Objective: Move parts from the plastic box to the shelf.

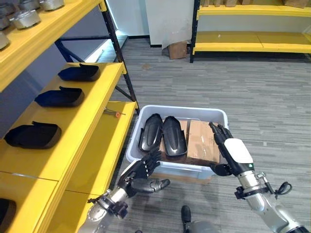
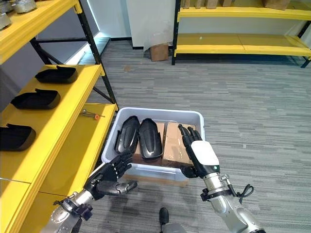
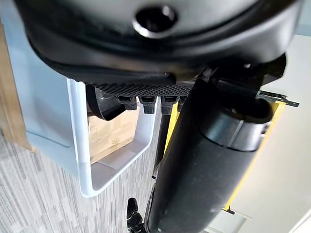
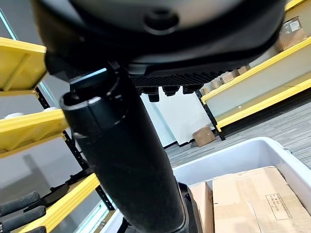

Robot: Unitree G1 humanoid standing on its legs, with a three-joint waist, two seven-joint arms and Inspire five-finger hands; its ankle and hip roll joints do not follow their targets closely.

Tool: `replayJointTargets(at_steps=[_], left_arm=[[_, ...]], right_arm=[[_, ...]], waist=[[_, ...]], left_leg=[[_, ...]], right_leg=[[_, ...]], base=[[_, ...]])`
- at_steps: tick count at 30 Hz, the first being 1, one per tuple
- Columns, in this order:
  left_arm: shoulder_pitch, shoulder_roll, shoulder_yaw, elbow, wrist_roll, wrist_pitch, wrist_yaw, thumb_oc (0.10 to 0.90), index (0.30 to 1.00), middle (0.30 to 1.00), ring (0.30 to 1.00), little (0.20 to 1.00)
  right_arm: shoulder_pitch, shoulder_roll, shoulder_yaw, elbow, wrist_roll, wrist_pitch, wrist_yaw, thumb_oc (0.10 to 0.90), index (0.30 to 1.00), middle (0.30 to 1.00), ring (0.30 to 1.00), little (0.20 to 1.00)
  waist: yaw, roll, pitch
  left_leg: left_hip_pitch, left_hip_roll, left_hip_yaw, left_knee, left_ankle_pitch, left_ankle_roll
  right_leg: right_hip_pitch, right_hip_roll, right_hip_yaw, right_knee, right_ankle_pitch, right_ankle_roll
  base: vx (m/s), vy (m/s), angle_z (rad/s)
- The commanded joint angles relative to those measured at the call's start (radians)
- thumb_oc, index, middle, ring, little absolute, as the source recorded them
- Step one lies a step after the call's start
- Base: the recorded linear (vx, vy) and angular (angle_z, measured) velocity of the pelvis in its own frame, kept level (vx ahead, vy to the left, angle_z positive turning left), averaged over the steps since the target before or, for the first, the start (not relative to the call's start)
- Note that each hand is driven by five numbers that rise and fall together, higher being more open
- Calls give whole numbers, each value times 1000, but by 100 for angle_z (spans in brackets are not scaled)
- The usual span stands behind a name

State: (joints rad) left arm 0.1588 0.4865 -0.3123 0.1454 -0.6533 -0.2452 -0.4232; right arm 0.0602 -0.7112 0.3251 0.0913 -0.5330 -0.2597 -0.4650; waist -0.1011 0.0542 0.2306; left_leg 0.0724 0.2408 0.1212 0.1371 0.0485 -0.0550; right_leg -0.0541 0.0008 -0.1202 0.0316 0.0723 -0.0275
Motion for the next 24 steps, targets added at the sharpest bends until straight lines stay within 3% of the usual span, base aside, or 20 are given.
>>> replayJointTargets(at_steps=[1, 4, 5, 6, 8, 9, 11, 16, 19, 24], left_arm=[[-39, 3, 40, -57, 1, -72, -18, 900, 1000, 1000, 1000, 1000], [-38, 0, 42, -67, 1, -59, -14, 900, 1000, 1000, 1000, 1000], [-37, 2, 43, -69, -1, -59, -13, 900, 1000, 1000, 1000, 1000], [-22, 10, 52, -75, -15, -65, -5, 900, 1000, 1000, 1000, 1000], [5, 12, 73, -75, -28, -80, -18, 900, 1000, 1000, 1000, 1000], [9, 13, 76, -73, -30, -83, -19, 900, 1000, 1000, 1000, 1000], [17, 7, 86, -49, -53, -95, -35, 900, 1000, 1000, 1000, 1000], [-22, 4, 61, -23, -49, -103, -49, 900, 1000, 1000, 1000, 1000], [-54, 5, 41, -35, -22, -81, -29, 900, 1000, 1000, 1000, 1000], [-56, 12, 32, -46, -4, -61, -30, 900, 1000, 1000, 1000, 1000]], right_arm=[[-55, 5, -49, -36, -8, -83, -59, 900, 1000, 1000, 1000, 1000], [-53, 15, -40, -29, 0, -93, -59, 900, 1000, 1000, 1000, 1000], [-52, 14, -40, -33, -1, -93, -56, 900, 1000, 1000, 1000, 1000], [-35, 3, -47, -59, -4, -103, -33, 900, 1000, 1000, 1000, 1000], [-15, -12, -50, -67, -7, -138, -29, 900, 1000, 1000, 1000, 1000], [-13, -14, -49, -68, -6, -145, -27, 900, 1000, 1000, 1000, 1000], [-26, -24, -38, -73, -32, -179, -14, 900, 1000, 1000, 1000, 1000], [-59, -43, -43, -110, -17, -188, 24, 900, 1000, 1000, 1000, 1000], [-81, -41, -44, -140, -1, -144, 53, 900, 1000, 1000, 1000, 1000], [-80, -15, -45, -143, -16, -137, 52, 900, 1000, 1000, 1000, 1000]], waist=[[-9, -67, -61], [-2, -51, -51], [-1, -49, -49], [9, -39, -37], [29, -34, -23], [32, -35, -22], [42, -34, -24], [39, -40, -42], [48, -59, -61], [57, -74, -73]], left_leg=[[-16, -74, 72, 49, -65, 8], [-55, -150, 27, -2, -76, 26], [-62, -153, 23, -16, -68, 23], [-110, -157, -2, -108, 11, -6], [-172, -140, -33, -173, 88, -31], [-178, -141, -38, -175, 89, -32], [-170, -150, -47, -176, 55, -20], [-98, -167, -20, -178, -9, 3], [-66, -194, -16, -153, -67, 38], [-51, -213, -6, -135, -105, 73]], right_leg=[[100, -55, 1, 34, -159, 49], [119, -38, 46, 34, -159, 57], [124, -36, 51, 32, -160, 59], [163, -26, 68, 11, -167, 68], [208, -21, 76, -4, -183, 68], [213, -23, 77, -5, -184, 69], [224, -36, 80, -13, -188, 72], [227, -65, 45, -21, -177, 87], [218, -96, 33, -3, -170, 107], [204, -130, 31, 45, -177, 133]], base=[[78, -70, 12], [107, 14, 1], [167, 162, -15], [172, 168, -11], [221, 207, -23], [258, 277, -15], [211, 276, -22], [172, 212, -27], [246, 223, -18], [173, 165, 5]])
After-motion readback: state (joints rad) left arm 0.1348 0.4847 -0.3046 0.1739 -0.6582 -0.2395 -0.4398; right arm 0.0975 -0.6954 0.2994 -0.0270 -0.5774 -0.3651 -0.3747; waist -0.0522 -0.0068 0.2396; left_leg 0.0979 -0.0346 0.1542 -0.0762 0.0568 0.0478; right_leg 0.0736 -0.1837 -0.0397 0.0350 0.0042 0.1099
